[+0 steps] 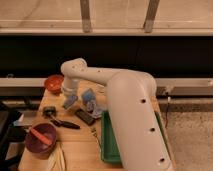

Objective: Wipe table surface with sponge

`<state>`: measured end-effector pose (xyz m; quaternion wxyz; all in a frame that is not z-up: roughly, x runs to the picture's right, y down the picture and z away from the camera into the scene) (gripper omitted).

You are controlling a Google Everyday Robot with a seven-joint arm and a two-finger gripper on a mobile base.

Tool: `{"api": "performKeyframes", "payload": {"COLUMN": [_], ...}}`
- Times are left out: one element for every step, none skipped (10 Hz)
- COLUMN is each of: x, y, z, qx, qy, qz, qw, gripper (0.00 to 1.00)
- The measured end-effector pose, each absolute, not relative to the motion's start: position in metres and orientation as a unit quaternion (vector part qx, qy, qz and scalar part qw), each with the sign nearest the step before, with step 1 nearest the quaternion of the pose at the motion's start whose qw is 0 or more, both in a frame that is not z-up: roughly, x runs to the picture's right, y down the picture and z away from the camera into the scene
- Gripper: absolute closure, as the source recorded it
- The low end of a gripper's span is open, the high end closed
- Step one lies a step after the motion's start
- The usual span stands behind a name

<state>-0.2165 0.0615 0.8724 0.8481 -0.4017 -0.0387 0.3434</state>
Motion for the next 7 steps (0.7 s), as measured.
{"api": "performKeyframes", "payload": {"x": [-0.215, -0.218, -0.225, -0.234, -0.237, -0.233, -0.233], "y": [0.061, 0.063, 0.065, 0.066, 0.061, 0.055, 0.048], "z": [0.873, 0.876, 0.883, 0.891, 0.898, 0.908, 0.914], "qx": [-0.402, -0.407, -0.411, -0.414, -0.414, -0.411, -0.406], "qy": [-0.040, -0.043, -0.048, -0.050, -0.054, -0.050, -0.053], "qz": [0.345, 0.343, 0.341, 0.338, 0.337, 0.336, 0.334], "qw": [0.847, 0.846, 0.844, 0.844, 0.844, 0.846, 0.849], "gripper": [1.00, 1.00, 1.00, 1.00, 1.00, 1.00, 1.00]}}
